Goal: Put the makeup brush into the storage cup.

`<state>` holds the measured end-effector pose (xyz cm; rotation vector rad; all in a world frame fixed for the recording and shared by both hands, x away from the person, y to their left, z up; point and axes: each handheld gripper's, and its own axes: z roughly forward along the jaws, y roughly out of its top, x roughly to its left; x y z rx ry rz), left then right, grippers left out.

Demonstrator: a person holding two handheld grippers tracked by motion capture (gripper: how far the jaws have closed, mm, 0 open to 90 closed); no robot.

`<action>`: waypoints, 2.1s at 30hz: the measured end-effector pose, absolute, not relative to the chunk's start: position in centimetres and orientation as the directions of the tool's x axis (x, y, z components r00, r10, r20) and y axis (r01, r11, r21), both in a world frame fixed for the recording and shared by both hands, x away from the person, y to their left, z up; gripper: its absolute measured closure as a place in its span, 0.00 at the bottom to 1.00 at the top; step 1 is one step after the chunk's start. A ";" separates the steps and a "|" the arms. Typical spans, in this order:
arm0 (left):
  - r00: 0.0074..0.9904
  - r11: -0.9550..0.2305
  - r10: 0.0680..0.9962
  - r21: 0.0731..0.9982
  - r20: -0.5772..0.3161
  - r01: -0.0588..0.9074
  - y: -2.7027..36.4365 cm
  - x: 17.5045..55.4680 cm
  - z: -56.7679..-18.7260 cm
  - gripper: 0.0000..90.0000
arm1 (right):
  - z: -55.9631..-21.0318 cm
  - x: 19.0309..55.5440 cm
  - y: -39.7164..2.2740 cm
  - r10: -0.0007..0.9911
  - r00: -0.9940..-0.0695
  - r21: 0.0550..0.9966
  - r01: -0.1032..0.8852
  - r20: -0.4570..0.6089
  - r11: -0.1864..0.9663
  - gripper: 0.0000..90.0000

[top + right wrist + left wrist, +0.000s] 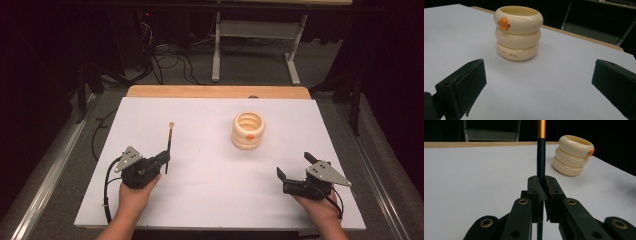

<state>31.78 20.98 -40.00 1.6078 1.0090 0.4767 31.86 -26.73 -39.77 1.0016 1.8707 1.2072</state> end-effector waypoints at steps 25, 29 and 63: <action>0.654 -0.034 0.733 0.951 -0.186 0.308 17.0 32.6 -37.5 0.93 | -39.8 31.8 -26.6 0.870 -0.473 0.933 0.234 -0.138 0.275 0.01; 0.666 -0.026 0.722 0.953 -0.190 0.300 16.3 33.0 -37.5 0.93 | -39.9 31.8 -26.5 0.871 -0.472 0.931 0.239 -0.137 0.276 0.01; 0.732 -0.050 0.660 0.963 -0.168 0.265 13.6 32.8 -38.8 0.93 | -37.8 32.3 -24.5 0.866 -0.487 0.942 0.226 -0.112 0.249 0.01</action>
